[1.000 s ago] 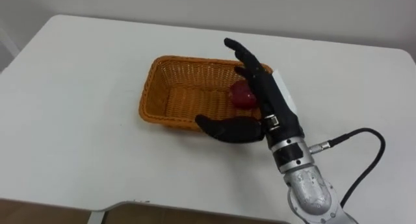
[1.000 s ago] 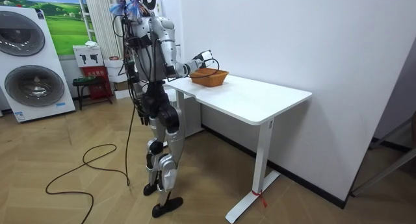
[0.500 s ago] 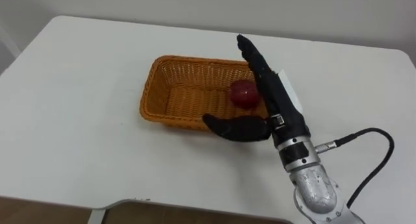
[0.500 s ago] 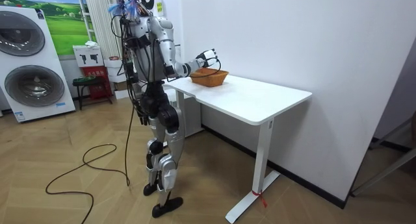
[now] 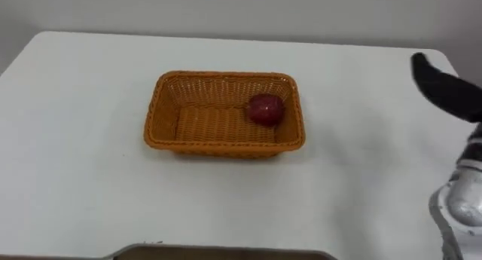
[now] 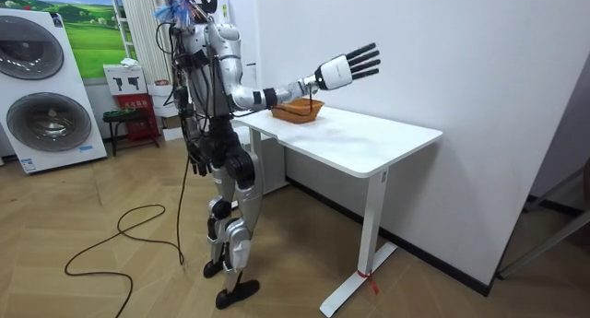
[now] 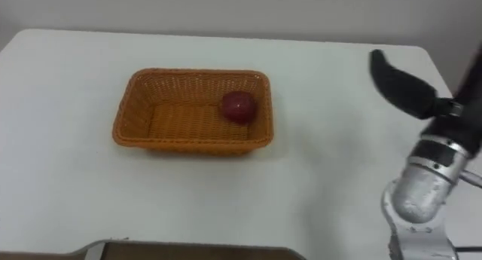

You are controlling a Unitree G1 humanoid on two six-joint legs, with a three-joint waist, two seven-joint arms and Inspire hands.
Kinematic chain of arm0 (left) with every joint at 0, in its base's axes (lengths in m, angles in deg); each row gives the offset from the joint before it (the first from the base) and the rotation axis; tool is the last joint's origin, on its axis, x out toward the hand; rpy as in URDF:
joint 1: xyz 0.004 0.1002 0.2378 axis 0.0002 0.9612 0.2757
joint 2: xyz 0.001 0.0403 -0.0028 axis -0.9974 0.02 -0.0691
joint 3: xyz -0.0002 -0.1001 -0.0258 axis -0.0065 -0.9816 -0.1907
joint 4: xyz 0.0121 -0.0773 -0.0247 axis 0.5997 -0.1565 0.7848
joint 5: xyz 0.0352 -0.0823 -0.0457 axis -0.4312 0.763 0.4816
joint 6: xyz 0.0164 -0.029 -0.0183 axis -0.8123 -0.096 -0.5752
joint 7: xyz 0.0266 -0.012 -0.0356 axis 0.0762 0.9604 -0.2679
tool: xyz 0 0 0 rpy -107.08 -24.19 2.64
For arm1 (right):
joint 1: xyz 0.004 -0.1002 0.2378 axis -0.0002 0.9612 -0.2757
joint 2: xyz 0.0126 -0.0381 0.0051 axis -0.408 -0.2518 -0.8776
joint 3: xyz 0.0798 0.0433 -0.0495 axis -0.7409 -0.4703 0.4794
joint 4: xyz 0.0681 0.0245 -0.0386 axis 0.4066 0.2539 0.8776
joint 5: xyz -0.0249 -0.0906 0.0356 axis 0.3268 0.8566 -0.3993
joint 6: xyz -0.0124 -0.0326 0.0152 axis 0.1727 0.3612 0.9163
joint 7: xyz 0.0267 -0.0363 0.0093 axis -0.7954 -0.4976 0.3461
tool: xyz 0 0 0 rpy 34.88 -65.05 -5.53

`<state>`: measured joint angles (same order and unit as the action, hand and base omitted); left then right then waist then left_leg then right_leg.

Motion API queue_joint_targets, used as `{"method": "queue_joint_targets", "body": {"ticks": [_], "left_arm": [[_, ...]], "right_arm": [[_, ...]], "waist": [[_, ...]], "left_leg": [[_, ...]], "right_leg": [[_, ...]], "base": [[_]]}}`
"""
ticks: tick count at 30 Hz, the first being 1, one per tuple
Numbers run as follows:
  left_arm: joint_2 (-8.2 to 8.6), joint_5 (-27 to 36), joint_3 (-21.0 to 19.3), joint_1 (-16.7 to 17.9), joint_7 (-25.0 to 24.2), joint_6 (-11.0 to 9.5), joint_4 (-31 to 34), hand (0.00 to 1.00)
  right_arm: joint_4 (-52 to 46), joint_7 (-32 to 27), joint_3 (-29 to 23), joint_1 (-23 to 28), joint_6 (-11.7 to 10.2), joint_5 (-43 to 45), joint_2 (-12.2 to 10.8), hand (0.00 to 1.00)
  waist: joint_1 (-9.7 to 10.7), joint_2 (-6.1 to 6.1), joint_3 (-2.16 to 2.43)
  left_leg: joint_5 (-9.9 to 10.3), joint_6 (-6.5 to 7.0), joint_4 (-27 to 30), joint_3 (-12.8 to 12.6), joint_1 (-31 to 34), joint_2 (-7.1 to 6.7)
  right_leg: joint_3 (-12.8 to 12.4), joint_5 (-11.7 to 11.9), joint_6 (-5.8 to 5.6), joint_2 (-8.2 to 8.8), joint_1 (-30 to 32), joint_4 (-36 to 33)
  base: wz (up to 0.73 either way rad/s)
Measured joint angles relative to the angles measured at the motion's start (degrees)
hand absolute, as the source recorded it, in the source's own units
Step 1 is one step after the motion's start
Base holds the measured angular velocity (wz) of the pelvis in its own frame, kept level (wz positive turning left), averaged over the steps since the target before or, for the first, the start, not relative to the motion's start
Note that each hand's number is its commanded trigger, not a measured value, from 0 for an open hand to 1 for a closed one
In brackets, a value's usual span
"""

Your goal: Pick and place apple

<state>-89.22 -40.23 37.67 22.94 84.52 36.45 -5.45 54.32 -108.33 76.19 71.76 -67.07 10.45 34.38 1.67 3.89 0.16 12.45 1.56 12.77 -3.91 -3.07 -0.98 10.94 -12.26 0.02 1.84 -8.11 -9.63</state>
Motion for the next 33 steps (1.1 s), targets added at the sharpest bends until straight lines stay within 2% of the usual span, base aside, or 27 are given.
{"method": "queue_joint_targets", "body": {"ticks": [2, 3, 7, 8, 11, 15, 17, 22, 24, 26, 33], "left_arm": [[-0.02, -0.02, -1.28, 0.02, 0.15, 0.02, 0.17, 0.00], [-0.02, 0.00, -1.40, 0.03, 0.15, 0.04, 0.37, 0.00], [0.03, -0.16, -2.56, -0.25, 1.01, 0.76, 0.67, 0.00], [0.25, -0.51, -3.57, -0.31, 1.02, 0.80, 0.88, 0.00], [0.38, -0.55, -6.90, -0.23, 1.36, 0.86, 1.60, 0.00], [0.54, -0.85, -7.71, -0.18, 2.37, 1.71, 1.76, 0.00], [0.81, -2.35, -7.75, -0.35, 2.31, 2.10, 1.95, 0.00], [1.09, -4.46, -7.78, -0.50, 2.20, 2.17, 2.13, 0.00], [1.14, -5.28, -7.76, -0.53, 1.83, 2.17, 2.06, 0.00], [1.35, -5.96, -7.71, -0.44, 0.70, 3.17, 1.93, 0.00], [1.96, -6.42, -6.56, -1.49, -0.73, 4.57, 1.02, 0.00]], "right_arm": [[5.50, -3.12, -4.85, 0.77, -0.06, -5.88, -0.01, 0.00], [6.45, -4.09, -5.85, 1.23, -0.03, -7.08, -0.01, 0.00], [16.84, -8.53, -10.09, 2.32, -0.08, -21.42, -0.03, 0.00], [21.57, -8.49, -11.87, 2.33, 0.10, -24.66, -0.02, 0.00], [32.23, -7.89, -15.89, 4.06, 0.98, -31.46, -0.03, 0.00], [43.78, -5.75, -15.44, 6.90, 2.61, -35.95, -1.08, 0.00], [52.51, -3.28, -14.51, 6.80, 4.14, -38.14, -1.94, 0.00], [65.15, 3.53, -9.91, 7.24, 6.78, -37.00, -4.31, 0.00], [69.00, 7.24, -6.72, 7.15, 8.23, -33.61, -4.61, 0.00], [72.16, 12.72, -2.83, 7.12, 10.20, -30.32, -4.71, 0.00], [75.56, 24.81, 6.54, 6.38, 13.92, -15.56, -5.51, 0.00]], "waist": [[1.15, 0.25, 0.18], [1.20, 0.20, 0.24], [3.19, 0.00, 0.22], [4.05, -0.15, 0.38], [4.44, -0.52, 0.55], [4.26, -1.24, 0.45], [4.17, -1.30, 0.44], [3.22, -1.45, 0.21], [2.51, -1.41, 0.16], [1.90, -1.25, 0.07], [0.00, -1.68, -0.11]], "left_leg": [[0.00, 0.00, 0.00, -0.12, 0.24, -0.03], [0.01, 0.00, -0.01, -0.21, 0.32, -0.03], [0.04, 0.00, -0.08, -0.50, 0.66, 0.10], [0.04, 0.01, -0.02, -0.46, 1.03, 0.05], [0.03, 0.02, -0.04, -0.48, 1.01, 0.03], [0.02, 0.01, -0.09, -0.83, 0.59, 0.10], [0.04, 0.03, -0.11, -0.79, 0.52, 0.07], [0.04, 0.05, -0.11, -0.81, 0.39, -0.01], [0.04, 0.06, -0.21, -1.08, 0.29, 0.02], [0.06, 0.07, -0.18, -1.40, 0.13, 0.08], [0.07, 0.06, -0.08, -1.25, 0.23, 0.06]], "right_leg": [[-0.10, 0.00, 0.00, 0.05, 0.05, -0.04], [-0.16, 0.00, 0.00, 0.06, 0.18, -0.05], [-0.64, 0.01, 0.02, -0.01, 0.43, -0.09], [-0.63, 0.02, 0.03, 0.01, 0.74, -0.12], [-0.60, 0.02, 0.03, 0.02, 0.67, -0.17], [-1.50, 0.01, 0.04, -0.07, 0.64, -0.42], [-1.74, 0.00, 0.05, -0.04, 0.64, -0.38], [-2.73, -0.03, 0.07, -0.15, 1.01, -0.13], [-3.04, -0.05, 0.06, -0.15, 1.23, -0.02], [-3.02, -0.07, 0.04, -0.14, 1.34, -0.03], [-2.98, -0.07, 0.07, -0.16, 1.22, -0.02]], "base": [[-0.02], [-0.04], [-0.04], [0.00], [0.00], [-0.08], [-0.03], [-0.04], [-0.08], [-0.07], [0.00]]}}
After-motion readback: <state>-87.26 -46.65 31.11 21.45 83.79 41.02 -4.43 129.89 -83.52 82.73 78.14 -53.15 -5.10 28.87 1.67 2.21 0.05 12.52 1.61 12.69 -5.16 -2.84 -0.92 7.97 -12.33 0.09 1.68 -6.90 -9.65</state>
